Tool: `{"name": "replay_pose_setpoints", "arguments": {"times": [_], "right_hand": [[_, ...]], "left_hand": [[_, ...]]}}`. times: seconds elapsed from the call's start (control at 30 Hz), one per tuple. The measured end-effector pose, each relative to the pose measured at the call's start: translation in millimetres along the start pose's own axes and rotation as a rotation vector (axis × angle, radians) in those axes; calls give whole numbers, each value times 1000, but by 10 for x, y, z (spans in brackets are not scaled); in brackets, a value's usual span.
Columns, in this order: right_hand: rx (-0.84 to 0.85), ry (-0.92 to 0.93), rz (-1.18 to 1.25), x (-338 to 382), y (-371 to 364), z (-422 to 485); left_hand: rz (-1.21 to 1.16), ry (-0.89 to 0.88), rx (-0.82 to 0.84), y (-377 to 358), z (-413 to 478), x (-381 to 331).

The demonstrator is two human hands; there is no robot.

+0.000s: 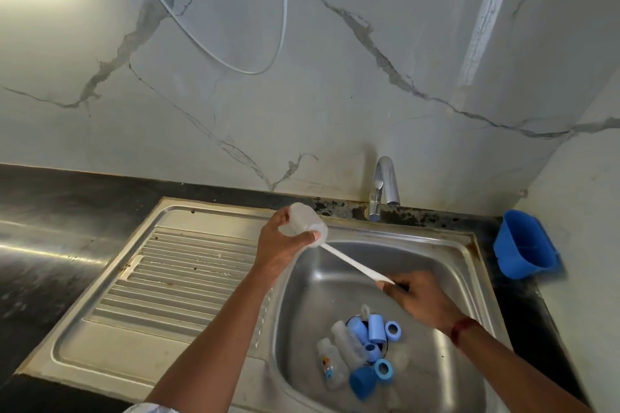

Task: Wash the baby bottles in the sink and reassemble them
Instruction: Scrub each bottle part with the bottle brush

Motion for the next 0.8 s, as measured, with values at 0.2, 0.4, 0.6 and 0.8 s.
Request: {"name": "replay_pose_setpoints", "arguments": {"times": [0.2, 0.4, 0.6, 0.8], "right_hand": [[39, 105, -19, 76, 41, -32], [36, 47, -39, 59, 70, 101], [17, -26, -79, -96, 51, 293], [-79, -31, -37, -145, -93, 206]], "left_hand": [[-86, 119, -52, -39, -45, 94], [-143, 117, 10, -134, -107, 10], [-197, 156, -51, -126, -114, -20], [-361, 400, -263, -137, -71, 60]]}}
Point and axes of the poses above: each hand's wrist, its own z-axis towards the middle knuckle, its own y-axis out of the back of the hand, x = y × z, the point moved 1 cm from there along z, towards the middle knuckle, and after that the axes turned 10 degrees about -x, right-handed, at the moved point
